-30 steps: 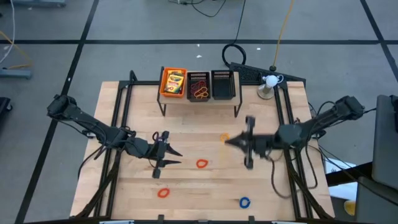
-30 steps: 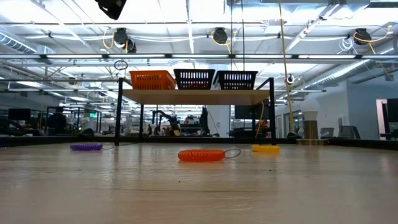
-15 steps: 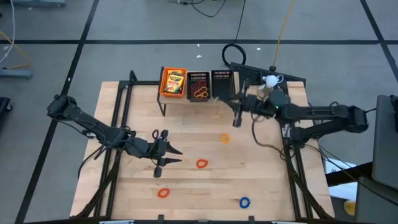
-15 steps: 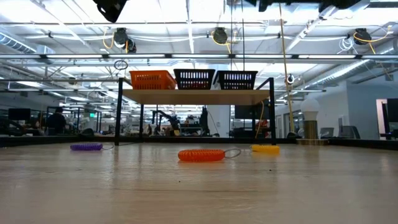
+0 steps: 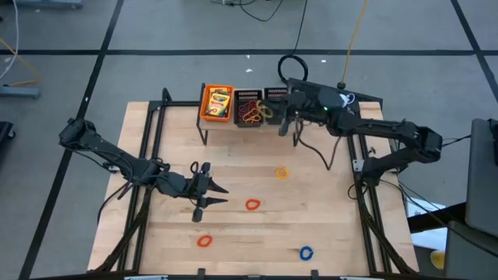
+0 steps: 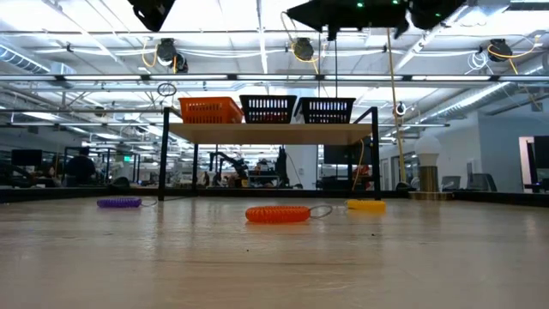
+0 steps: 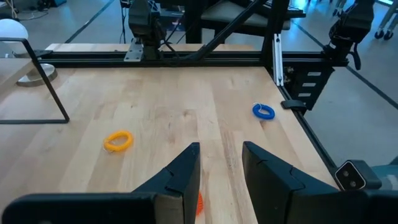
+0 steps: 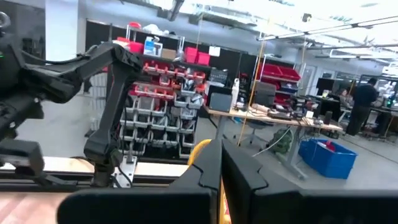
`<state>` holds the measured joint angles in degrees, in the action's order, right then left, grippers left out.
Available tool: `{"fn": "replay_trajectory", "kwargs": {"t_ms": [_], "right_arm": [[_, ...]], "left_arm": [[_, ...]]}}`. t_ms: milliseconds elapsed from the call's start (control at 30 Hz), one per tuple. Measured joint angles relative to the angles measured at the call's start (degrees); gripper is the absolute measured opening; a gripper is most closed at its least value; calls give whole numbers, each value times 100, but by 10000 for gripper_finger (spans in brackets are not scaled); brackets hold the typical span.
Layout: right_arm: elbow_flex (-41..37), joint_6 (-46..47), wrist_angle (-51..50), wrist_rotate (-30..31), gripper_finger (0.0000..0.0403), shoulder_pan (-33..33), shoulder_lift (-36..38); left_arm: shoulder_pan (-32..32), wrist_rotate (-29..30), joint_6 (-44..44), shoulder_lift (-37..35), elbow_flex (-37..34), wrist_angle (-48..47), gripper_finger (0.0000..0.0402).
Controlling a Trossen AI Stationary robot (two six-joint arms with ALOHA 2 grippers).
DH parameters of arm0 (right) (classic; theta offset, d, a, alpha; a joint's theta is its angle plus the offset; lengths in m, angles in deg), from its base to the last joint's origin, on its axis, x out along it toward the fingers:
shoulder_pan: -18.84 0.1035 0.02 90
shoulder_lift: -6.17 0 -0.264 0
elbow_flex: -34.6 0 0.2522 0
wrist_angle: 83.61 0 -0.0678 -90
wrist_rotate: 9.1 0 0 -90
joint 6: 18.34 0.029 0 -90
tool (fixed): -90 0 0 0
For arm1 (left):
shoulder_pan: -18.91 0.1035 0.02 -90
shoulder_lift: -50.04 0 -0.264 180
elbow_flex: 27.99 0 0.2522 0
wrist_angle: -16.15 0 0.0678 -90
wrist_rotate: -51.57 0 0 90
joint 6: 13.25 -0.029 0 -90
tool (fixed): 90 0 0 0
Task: Pick & Place Office Desk Supplies
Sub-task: Put the yellow rubber band into the left black basket on the shelf
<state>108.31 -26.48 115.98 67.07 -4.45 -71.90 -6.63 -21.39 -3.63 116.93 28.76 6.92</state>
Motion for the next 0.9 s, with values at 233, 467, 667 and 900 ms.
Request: {"fn": "replay_trajectory", "kwargs": {"t_ms": [233,467,667,900], "right_arm": [[1070,-69,-702,-4,0,0,-782],[1342,-196,-654,6,0,-86,-1102],[1339,152,-702,11,0,-339,-1114],[1339,192,-881,2,0,-414,-1114]], "left_arm": [[-12,0,234,0,0,-2,118],[-113,0,264,0,0,-37,118],[-213,0,270,0,0,-48,118],[-236,-4,292,0,0,-48,118]]}}
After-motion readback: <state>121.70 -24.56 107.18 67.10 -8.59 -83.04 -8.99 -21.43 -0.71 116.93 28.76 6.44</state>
